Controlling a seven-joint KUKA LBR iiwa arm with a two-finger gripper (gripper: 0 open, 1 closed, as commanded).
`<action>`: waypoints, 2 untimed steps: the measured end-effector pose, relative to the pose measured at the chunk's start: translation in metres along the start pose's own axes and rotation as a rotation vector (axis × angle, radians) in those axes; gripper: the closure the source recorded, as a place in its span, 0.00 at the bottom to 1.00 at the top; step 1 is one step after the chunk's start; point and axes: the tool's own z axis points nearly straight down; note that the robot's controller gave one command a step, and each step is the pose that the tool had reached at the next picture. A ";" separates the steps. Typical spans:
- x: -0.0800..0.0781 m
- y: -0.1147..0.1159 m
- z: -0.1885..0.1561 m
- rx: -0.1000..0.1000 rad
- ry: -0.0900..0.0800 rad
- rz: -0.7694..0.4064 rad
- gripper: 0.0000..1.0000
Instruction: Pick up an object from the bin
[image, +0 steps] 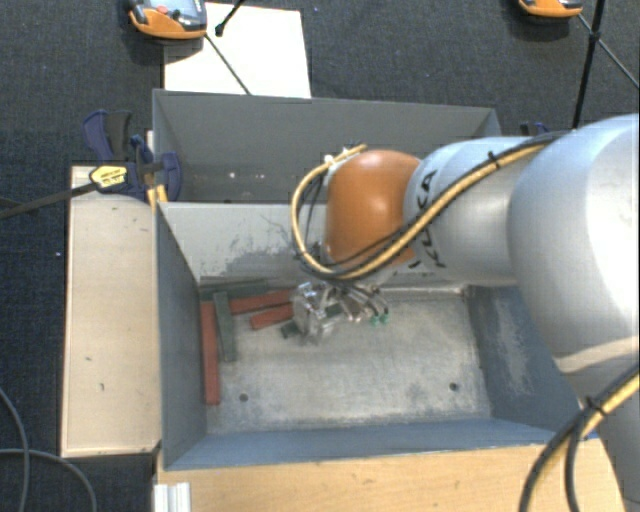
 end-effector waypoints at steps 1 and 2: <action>0.000 0.000 0.001 0.000 0.001 0.001 0.00; 0.001 0.000 0.001 -0.001 0.002 0.002 1.00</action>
Offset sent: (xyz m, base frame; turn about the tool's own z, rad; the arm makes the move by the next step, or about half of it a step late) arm 0.0000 0.0000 0.0000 0.0000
